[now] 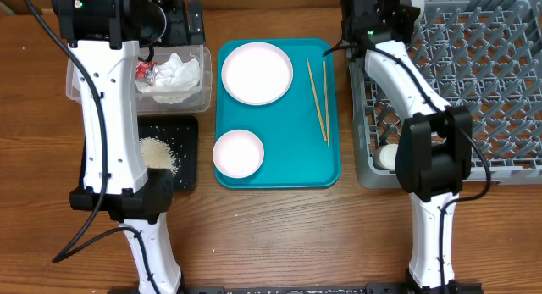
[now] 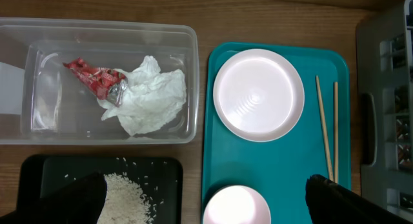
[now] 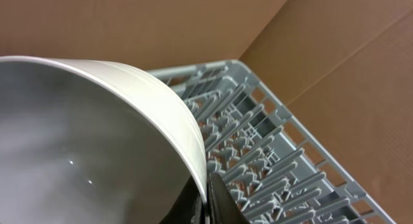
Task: Sort waste into correct bins and load items into the dishwasher
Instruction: 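Carry the grey bowl into the dish rack and release it, then reach right gripper to the pink bowl and grasp its rim, then carry the pink bowl right and lower it into the dish rack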
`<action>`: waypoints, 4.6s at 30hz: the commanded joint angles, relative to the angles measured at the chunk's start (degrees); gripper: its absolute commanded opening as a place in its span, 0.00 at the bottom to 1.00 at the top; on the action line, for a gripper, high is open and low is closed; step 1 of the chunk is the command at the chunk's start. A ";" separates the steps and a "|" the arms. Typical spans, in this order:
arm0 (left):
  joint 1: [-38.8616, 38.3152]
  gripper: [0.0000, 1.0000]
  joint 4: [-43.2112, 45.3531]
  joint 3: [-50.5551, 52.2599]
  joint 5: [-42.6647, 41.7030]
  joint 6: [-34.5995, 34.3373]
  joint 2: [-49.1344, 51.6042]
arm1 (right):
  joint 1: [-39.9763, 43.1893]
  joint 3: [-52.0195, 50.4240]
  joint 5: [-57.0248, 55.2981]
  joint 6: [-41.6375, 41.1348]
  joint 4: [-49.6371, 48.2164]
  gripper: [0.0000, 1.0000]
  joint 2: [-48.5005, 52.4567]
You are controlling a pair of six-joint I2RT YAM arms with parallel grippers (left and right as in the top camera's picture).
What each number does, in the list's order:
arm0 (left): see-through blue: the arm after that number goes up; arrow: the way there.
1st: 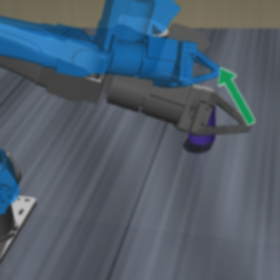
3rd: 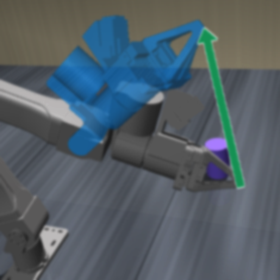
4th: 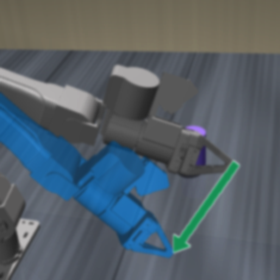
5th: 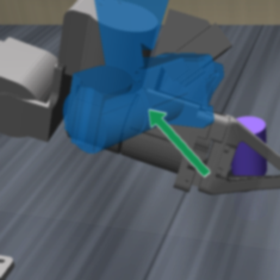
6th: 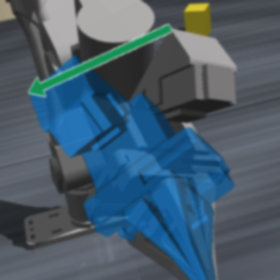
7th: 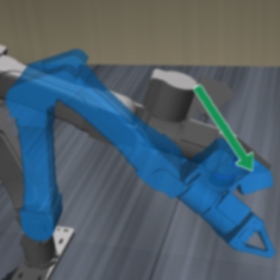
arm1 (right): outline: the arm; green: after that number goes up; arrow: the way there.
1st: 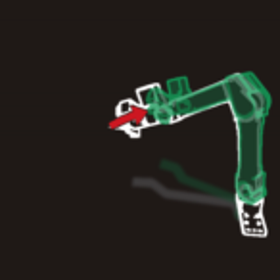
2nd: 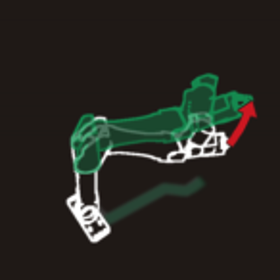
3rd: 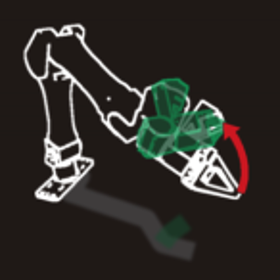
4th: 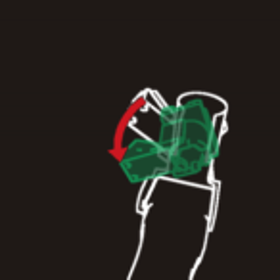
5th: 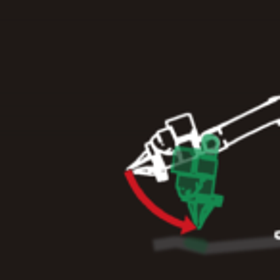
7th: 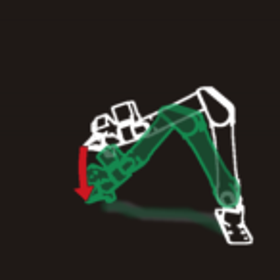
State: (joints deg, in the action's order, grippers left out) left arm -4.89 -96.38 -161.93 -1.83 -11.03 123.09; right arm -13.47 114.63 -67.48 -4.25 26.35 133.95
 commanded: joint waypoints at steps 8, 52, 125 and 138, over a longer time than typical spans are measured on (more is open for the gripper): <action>-0.04 1.00 -0.04 -0.11 0.57 -0.79 -0.83 | 0.70 0.44 -0.39 0.17 -0.11 0.04 2.49; -0.04 1.00 -0.04 -0.11 0.57 -0.79 -0.83 | -9.77 0.63 12.20 -0.31 19.58 0.46 -5.46; -0.04 1.00 -0.04 -0.11 0.57 -0.79 -0.83 | -9.33 -28.17 -12.28 -29.05 42.71 0.04 -32.50; -0.04 1.00 -0.04 -0.11 0.57 -0.79 -0.83 | -9.27 -40.02 -8.28 -28.76 27.87 0.04 -30.95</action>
State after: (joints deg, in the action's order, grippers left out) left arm -4.89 -96.42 -161.93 -1.83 -11.03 123.09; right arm -22.96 76.20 -75.90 -31.97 56.14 103.26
